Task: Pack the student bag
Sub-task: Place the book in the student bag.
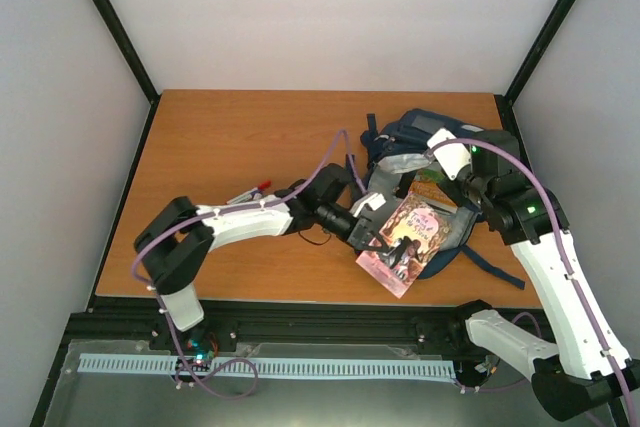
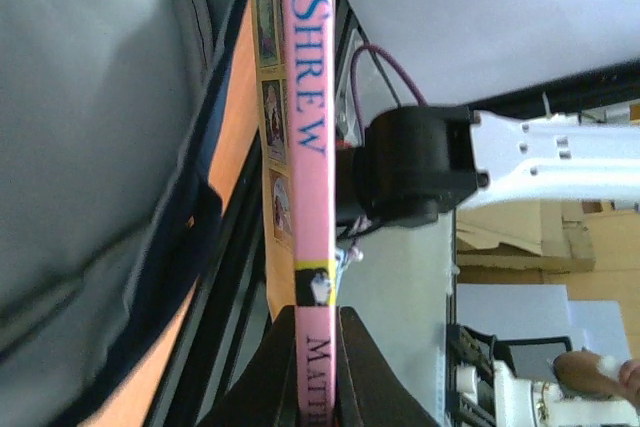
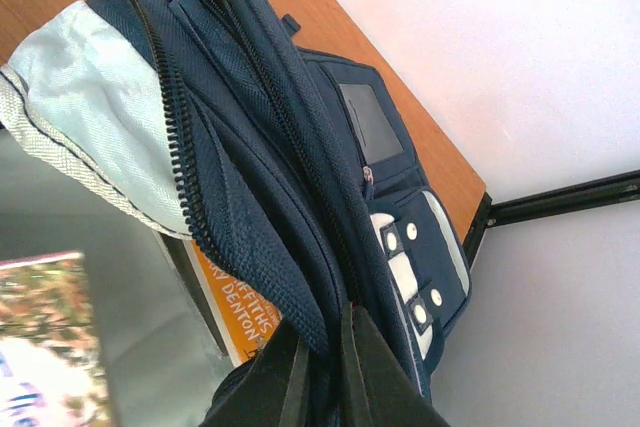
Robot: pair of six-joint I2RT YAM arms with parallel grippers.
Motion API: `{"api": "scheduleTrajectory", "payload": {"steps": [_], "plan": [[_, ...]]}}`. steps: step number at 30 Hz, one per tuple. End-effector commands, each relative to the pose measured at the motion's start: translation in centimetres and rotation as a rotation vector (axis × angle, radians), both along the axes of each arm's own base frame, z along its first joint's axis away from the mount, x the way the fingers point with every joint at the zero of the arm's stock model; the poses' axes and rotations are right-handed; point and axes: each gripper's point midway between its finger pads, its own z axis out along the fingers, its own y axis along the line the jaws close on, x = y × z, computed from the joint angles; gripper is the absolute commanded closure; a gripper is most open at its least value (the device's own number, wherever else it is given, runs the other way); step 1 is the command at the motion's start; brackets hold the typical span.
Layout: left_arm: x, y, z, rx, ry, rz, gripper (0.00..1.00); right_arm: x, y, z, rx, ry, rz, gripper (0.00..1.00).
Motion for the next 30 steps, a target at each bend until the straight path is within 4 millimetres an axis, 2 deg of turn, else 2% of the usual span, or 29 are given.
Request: {"api": "scheduleTrajectory", "payload": {"steps": [1, 6, 10, 16, 22, 30], "plan": [[1.7, -4.2, 4.3, -0.206, -0.039, -0.025, 0.99, 0.2, 0.3, 6.8, 0.113, -0.225, -0.004, 0.97], [3.7, -6.9, 3.2, -0.24, 0.003, -0.02, 0.99, 0.0, 0.1, 6.3, 0.118, -0.217, -0.012, 0.97], [5.7, -8.3, 0.8, -0.216, 0.051, -0.004, 0.99, -0.2, 0.3, 6.0, 0.129, -0.207, -0.005, 0.97], [9.7, -8.9, -2.2, -0.212, 0.11, 0.029, 0.99, -0.7, 0.5, 5.6, 0.141, -0.185, 0.005, 0.97], [12.8, -9.6, -5.5, -0.181, 0.146, 0.043, 0.99, -1.0, 0.6, 4.9, 0.138, -0.17, 0.018, 0.97], [15.8, -8.1, -8.8, -0.123, 0.147, 0.125, 0.99, -1.6, 0.9, 4.2, 0.129, -0.16, 0.055, 0.97]]}}
